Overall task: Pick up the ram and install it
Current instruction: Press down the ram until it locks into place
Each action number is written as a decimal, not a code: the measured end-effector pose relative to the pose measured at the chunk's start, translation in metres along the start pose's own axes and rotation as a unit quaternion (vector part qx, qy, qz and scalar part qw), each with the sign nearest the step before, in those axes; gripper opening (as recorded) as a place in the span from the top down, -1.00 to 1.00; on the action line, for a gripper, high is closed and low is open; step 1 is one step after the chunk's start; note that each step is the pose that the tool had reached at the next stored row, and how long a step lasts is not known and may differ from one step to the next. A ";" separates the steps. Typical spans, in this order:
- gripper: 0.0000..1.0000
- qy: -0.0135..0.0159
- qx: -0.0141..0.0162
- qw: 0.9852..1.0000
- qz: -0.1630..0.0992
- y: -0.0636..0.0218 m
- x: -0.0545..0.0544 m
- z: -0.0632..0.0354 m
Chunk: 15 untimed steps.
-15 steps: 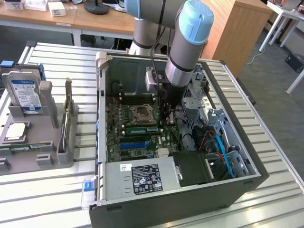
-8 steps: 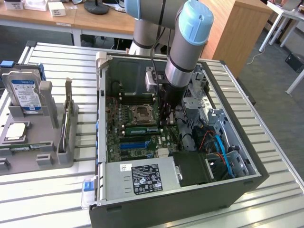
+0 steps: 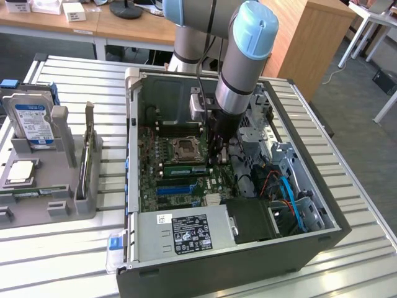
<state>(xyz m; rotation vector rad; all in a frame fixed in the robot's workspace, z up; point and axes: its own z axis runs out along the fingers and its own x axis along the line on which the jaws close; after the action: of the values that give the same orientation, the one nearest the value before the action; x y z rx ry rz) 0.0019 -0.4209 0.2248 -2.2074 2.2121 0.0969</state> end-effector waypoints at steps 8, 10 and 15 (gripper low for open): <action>0.79 0.000 0.000 1.000 0.000 0.0000 0.000 0.0005; 0.79 0.000 0.000 1.000 0.000 0.0000 0.000 0.0005; 0.79 0.000 0.000 1.000 0.000 -0.0001 0.000 0.0015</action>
<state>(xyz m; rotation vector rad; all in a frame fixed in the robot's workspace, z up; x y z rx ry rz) 0.0019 -0.4209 0.2234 -2.2076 2.2123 0.0967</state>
